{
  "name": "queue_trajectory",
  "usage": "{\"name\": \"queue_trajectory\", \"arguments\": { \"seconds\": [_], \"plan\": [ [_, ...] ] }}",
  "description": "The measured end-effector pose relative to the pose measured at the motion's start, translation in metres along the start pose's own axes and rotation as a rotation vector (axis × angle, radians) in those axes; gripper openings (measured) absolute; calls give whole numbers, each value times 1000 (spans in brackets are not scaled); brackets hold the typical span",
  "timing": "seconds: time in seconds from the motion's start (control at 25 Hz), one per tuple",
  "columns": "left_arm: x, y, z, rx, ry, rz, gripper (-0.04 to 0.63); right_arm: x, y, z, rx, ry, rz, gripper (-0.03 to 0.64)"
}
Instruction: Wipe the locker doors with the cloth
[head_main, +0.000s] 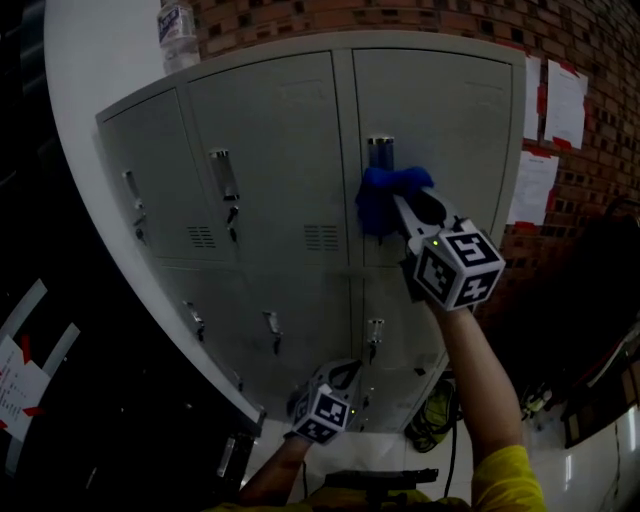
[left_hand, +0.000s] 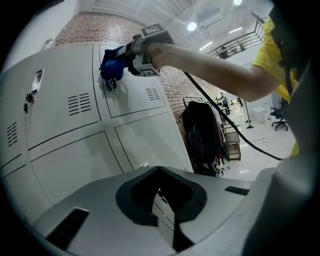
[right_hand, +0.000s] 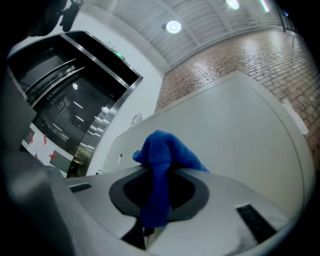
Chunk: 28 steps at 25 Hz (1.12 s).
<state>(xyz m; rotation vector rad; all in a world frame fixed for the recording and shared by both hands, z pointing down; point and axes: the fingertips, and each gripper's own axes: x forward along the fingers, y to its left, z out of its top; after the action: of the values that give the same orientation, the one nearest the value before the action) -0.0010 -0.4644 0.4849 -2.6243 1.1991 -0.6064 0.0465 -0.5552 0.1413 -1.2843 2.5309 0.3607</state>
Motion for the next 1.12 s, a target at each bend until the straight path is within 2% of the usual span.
{"name": "queue_trajectory", "arguments": {
  "seconds": [0.12,0.2,0.32,0.44,0.64,0.72,0.8,0.92,1.04,1.12],
  "plan": [
    [1,-5,-4,13,18,-10,3,-25,20,-33,19,51,17,66],
    [1,-5,-7,9,33,-6,2,-29,18,-67,3,103,-36,67],
    [-1,-4,-12,24,39,8,2,-19,3,-116,82,167,-52,66],
    [0,-5,-24,22,55,13,3,-17,-3,-150,77,179,-68,67],
    [1,-6,-34,7,73,4,3,-46,7,-228,143,229,-91,67],
    [-2,-3,-36,3,76,2,2,-61,14,-238,152,214,-79,67],
    [-8,3,-34,3,66,17,2,-82,23,-223,95,201,-81,67],
    [-19,17,-35,4,48,55,2,-128,43,-201,-49,213,-118,67],
    [-22,22,-40,23,51,41,2,-168,76,-239,-101,355,-138,69],
    [-19,14,-52,39,67,-3,2,-187,92,-274,-44,433,-163,69]
  ]
}}
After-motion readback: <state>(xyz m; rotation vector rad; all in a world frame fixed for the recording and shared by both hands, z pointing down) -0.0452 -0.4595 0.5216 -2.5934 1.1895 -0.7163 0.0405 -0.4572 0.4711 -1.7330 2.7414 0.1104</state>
